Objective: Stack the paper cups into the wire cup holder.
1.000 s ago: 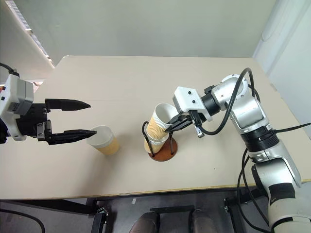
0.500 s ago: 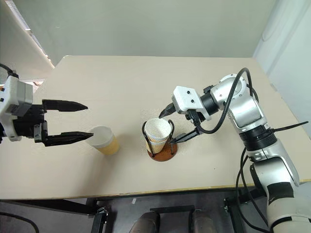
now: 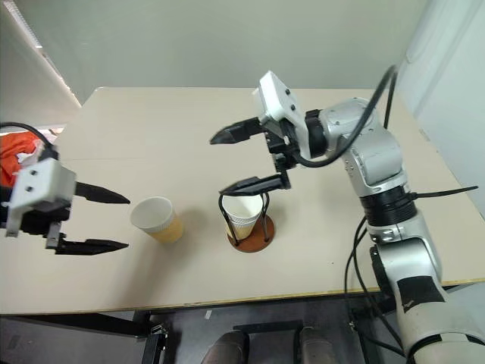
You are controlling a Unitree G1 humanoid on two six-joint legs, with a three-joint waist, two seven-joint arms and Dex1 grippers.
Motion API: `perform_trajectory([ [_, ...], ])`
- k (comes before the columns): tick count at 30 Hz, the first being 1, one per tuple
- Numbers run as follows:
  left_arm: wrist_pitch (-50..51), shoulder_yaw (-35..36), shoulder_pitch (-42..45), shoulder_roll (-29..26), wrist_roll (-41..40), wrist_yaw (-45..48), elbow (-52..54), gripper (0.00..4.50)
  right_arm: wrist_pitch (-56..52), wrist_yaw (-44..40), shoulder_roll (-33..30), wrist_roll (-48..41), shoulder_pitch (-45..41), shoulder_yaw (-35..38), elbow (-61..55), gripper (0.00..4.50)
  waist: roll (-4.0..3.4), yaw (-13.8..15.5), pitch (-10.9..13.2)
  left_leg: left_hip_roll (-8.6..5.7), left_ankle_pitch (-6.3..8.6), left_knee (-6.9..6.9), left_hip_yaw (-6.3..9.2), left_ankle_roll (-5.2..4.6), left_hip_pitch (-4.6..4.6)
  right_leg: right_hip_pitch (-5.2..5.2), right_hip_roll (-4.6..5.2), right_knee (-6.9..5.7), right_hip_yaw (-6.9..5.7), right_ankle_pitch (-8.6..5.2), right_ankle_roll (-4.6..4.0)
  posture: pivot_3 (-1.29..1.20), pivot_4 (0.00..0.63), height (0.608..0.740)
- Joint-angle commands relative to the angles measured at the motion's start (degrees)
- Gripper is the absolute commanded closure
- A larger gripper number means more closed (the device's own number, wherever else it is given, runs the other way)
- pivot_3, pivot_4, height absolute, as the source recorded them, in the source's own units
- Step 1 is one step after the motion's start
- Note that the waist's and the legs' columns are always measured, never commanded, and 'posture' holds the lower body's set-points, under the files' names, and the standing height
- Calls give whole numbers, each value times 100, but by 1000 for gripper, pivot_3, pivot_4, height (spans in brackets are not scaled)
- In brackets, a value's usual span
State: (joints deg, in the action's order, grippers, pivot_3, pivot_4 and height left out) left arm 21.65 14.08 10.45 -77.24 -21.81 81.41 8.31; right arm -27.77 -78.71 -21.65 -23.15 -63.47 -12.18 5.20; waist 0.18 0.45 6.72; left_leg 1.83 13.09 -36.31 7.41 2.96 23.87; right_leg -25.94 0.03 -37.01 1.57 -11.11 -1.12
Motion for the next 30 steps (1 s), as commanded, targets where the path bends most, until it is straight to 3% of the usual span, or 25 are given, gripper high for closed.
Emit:
perform_trajectory([
  [1,-109,-528,221,176,374,-280,57,0,-84,216,-56,-58,50,90,-286,24,9,14,-5,0,0,-2,3,1,8,-4,1,1,-1,2,-4,0,150,740],
  [8,-255,-1242,624,545,910,-596,-55,0,-114,434,-204,11,165,91,-388,24,13,8,-7,-4,11,-11,2,14,18,-8,3,7,-2,5,-15,0,150,740],
  [10,-242,-1316,763,597,951,-593,-101,387,-102,463,-247,24,186,80,-400,0,13,8,-7,-3,10,-9,2,14,16,-9,2,4,-1,6,-14,0,150,740],
  [22,-502,-1381,1404,512,975,-142,-690,4431,-51,472,-577,53,241,148,-407,0,13,6,-7,-2,7,-10,3,14,14,-8,0,3,-2,10,-7,0,150,740],
  [26,-535,-1358,1541,507,855,108,-770,4477,-210,18,-1174,-153,518,255,-638,0,16,39,-9,-3,8,-13,3,13,17,-3,1,7,-2,10,-7,0,150,740],
  [30,-545,-1406,1649,584,867,207,-820,4477,-388,141,-1740,-155,781,551,-623,0,17,44,-10,-3,10,-21,0,10,19,-1,2,9,1,17,6,0,150,740],
])
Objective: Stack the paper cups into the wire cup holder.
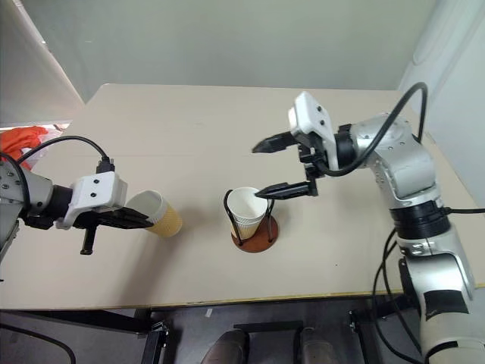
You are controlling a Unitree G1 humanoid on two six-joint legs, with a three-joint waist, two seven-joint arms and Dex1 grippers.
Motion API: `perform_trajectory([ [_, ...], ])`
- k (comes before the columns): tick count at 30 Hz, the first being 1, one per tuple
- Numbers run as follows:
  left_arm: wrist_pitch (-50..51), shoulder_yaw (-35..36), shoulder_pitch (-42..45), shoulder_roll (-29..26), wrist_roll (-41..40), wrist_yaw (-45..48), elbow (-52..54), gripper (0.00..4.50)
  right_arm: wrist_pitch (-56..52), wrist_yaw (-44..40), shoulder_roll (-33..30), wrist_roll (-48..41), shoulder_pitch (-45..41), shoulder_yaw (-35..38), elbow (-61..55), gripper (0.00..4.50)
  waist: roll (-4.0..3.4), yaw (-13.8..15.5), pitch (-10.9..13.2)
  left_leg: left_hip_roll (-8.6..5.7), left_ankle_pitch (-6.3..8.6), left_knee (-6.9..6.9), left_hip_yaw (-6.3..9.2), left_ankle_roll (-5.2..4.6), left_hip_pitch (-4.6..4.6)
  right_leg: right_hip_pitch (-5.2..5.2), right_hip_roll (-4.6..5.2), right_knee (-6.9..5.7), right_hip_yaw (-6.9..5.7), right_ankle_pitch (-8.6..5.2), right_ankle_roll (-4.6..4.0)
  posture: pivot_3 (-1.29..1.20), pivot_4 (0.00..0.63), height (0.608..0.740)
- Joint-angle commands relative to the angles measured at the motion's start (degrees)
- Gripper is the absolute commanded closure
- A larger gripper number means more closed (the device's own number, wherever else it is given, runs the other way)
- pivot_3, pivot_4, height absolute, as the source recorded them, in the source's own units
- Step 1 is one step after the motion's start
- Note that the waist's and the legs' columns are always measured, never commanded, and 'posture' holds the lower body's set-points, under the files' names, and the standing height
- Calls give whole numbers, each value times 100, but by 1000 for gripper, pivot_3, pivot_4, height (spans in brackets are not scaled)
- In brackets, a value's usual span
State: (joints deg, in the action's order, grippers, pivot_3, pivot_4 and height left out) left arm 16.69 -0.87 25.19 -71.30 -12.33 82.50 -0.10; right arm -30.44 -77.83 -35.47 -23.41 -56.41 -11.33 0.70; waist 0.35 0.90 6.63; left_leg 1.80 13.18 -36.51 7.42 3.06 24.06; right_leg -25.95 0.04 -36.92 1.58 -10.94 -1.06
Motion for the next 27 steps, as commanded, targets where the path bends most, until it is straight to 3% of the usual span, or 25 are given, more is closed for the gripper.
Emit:
perform_trajectory([
  [1,-41,88,220,9,-109,133,24,4477,-170,54,-511,-166,179,574,-216,0,1,3,0,0,0,-2,0,0,-1,0,0,-1,0,5,9,0,150,740],
  [4,-24,133,518,59,-262,299,1,4477,-311,-4,-1005,-274,596,848,-461,0,2,33,-1,0,-5,-5,1,-4,-3,6,0,-1,0,6,10,0,150,740],
  [8,282,79,1610,337,-867,811,3,4477,-415,-431,-1855,-693,1745,1462,-1092,0,13,86,-6,0,-8,-11,1,-7,0,11,-1,0,-1,6,12,0,150,740],
  [14,395,-705,3406,511,-2291,1000,-24,4477,-875,-208,-2249,-1505,2853,2632,-1755,0,13,51,-4,-4,-8,-40,-14,-13,1,28,-1,14,13,17,67,0,150,740],
  [17,189,-1382,4097,505,-3042,1000,-86,4477,-908,10,-2300,-1573,3140,2788,-1968,0,12,16,-5,-5,-8,-52,-19,-24,-3,50,-3,42,17,15,100,0,150,740],
  [22,-924,-3324,5279,740,-3019,1000,-695,4477,-1003,584,-2139,-1710,3314,2788,-2422,0,-2,19,-4,-9,-22,-63,-16,-57,-11,85,-4,78,30,30,142,0,150,740],
  [27,-1958,-4786,5973,893,-2869,1000,-1248,4477,-1054,847,-2205,-1806,3514,2971,-2600,0,-1,41,-2,-13,-18,-70,-18,-73,8,85,0,104,36,41,163,0,150,740],
])
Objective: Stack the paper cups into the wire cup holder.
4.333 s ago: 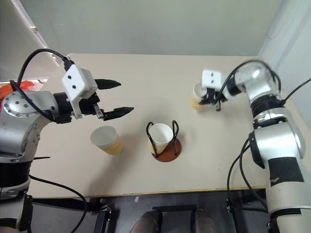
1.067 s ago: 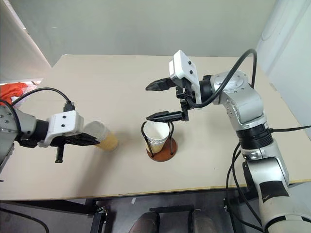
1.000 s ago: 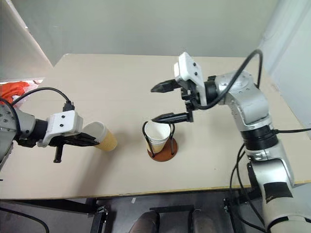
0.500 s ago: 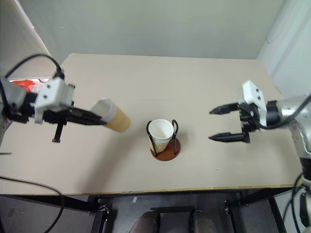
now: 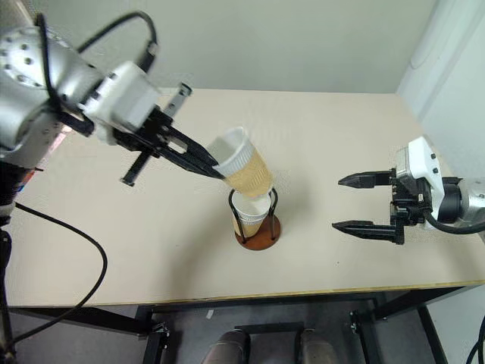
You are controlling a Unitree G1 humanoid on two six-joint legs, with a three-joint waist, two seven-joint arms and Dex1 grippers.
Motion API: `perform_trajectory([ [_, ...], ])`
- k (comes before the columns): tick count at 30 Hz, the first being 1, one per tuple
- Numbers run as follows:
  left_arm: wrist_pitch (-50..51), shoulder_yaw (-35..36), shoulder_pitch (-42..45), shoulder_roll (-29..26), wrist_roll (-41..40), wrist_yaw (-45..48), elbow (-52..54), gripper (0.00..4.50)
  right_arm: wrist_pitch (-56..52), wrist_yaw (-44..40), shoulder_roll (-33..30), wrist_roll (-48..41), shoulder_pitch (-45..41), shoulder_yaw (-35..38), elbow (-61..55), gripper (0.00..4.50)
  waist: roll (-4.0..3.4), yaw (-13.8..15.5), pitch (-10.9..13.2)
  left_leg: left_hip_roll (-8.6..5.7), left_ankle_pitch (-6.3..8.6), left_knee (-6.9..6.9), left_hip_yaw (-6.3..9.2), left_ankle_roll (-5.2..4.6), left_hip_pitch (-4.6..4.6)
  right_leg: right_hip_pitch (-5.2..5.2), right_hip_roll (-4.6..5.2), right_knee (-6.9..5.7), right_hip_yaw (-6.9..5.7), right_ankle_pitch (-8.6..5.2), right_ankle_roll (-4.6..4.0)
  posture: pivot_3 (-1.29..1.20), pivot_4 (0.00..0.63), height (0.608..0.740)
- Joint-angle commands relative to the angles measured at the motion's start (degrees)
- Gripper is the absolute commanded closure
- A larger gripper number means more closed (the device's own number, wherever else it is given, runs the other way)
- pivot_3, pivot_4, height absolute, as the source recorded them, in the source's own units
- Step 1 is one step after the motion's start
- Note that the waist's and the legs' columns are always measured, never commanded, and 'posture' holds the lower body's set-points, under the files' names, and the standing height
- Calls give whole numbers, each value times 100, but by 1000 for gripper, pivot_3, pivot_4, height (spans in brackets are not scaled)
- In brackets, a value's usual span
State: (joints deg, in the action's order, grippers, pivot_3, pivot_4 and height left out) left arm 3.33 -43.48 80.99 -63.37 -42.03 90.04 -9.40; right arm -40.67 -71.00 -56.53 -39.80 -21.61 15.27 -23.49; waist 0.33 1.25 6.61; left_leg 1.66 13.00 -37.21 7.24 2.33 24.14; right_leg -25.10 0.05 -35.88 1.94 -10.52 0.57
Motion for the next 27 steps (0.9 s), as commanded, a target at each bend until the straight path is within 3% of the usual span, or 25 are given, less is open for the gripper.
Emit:
perform_trajectory([
  [1,-788,-720,496,142,116,246,-439,4477,-36,210,-107,-192,53,325,-207,0,1,14,0,-3,2,-1,0,-2,4,0,2,0,1,-4,7,0,150,740],
  [9,-1825,-1985,1208,524,155,246,-1094,4477,-118,633,-160,-344,478,645,-533,0,-1,64,1,-7,39,-26,3,-19,31,-5,7,4,-3,2,79,0,150,740],
  [19,-2145,-2548,1500,760,-9,246,-1481,4477,-97,769,-378,-484,849,1133,-526,0,-6,122,4,-13,100,-106,-8,-51,70,-5,20,10,-7,-10,106,0,150,740],
  [23,-2241,-2604,1514,877,-3,246,-1594,3625,-61,815,-400,-480,888,1123,-531,0,-8,136,5,-20,105,-109,-8,-57,72,-5,28,9,-6,-11,110,0,150,740],
  [26,-2310,-2590,1511,927,27,246,-1649,2565,-47,848,-395,-485,918,1111,-551,0,-9,141,5,-23,104,-113,-6,-57,74,-6,30,7,-7,-9,115,0,150,740],
  [27,-2323,-2565,1507,946,56,246,-1679,2565,-33,858,-392,-478,916,1089,-541,0,-9,140,5,-24,105,-114,-9,-57,73,-5,29,7,-6,-9,116,0,150,740],
])
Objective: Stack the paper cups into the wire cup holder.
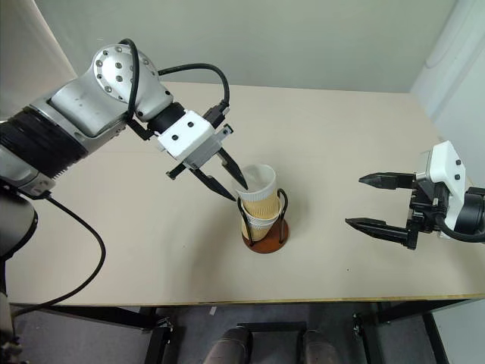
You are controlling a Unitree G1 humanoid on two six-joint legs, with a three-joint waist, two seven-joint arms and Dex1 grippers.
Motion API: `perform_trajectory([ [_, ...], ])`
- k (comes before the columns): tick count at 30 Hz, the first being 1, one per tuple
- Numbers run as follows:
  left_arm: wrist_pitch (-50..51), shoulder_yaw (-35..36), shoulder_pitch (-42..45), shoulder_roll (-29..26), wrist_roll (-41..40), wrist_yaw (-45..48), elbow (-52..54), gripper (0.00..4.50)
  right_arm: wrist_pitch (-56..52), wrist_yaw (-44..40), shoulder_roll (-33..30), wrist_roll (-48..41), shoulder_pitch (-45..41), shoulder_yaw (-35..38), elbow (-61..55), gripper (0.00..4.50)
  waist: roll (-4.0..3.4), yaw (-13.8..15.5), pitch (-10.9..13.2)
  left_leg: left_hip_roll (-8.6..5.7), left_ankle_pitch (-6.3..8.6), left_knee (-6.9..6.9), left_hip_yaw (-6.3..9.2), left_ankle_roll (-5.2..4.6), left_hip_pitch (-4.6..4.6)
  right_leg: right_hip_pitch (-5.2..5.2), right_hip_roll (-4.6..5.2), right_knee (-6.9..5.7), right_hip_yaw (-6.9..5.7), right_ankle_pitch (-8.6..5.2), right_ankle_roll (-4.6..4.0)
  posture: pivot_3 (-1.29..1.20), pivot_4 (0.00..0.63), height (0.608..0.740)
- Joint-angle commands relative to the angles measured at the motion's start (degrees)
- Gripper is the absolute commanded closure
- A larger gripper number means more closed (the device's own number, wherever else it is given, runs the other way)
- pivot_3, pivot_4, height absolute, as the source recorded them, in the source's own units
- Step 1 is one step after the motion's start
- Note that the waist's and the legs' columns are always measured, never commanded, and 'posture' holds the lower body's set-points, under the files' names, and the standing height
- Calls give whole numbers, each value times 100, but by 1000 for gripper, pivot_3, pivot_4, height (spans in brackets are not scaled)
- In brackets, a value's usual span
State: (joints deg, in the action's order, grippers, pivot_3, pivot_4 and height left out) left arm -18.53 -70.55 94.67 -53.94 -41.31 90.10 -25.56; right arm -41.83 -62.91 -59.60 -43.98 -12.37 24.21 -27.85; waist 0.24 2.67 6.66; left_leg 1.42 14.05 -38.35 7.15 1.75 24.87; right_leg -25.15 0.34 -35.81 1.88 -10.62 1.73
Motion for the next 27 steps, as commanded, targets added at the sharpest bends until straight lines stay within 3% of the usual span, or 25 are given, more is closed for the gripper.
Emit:
perform_trajectory([
  [1,-145,179,131,25,15,240,-98,2565,94,56,-84,-55,-12,175,-96,0,0,4,0,-3,0,-1,-4,0,0,0,-2,0,0,0,1,0,150,740],
  [8,178,865,-102,49,245,240,-438,2565,270,-71,-62,41,-410,-324,197,0,-4,-4,0,-6,3,-15,-1,-6,4,0,3,-1,4,3,15,0,150,740],
  [15,1921,2558,-1639,-1426,-282,240,540,2565,850,-809,-5,584,-1571,-1435,1468,0,-36,-165,-2,-6,-4,-14,-27,-7,-12,-4,-13,-7,8,-1,22,0,150,740],
  [19,3002,4033,-3418,-2311,-726,-81,840,2565,1175,-1233,152,952,-2239,-1935,2303,0,-43,-180,-4,-5,-28,9,-21,5,-27,-5,-8,-12,11,-8,9,0,150,740],
  [23,3444,5750,-5717,-3025,-1231,-628,911,2565,1444,-1516,324,1256,-2677,-2229,2947,0,-42,-169,-4,11,-28,29,-15,4,-41,-7,-8,-26,7,-22,-17,0,150,740],
  [27,3794,7642,-7800,-3079,-1231,-877,1074,2565,1741,-1909,477,1561,-3038,-2510,3625,0,-40,-168,-6,23,-22,37,-16,1,-50,-14,-9,-55,-1,-50,-83,0,150,740],
])
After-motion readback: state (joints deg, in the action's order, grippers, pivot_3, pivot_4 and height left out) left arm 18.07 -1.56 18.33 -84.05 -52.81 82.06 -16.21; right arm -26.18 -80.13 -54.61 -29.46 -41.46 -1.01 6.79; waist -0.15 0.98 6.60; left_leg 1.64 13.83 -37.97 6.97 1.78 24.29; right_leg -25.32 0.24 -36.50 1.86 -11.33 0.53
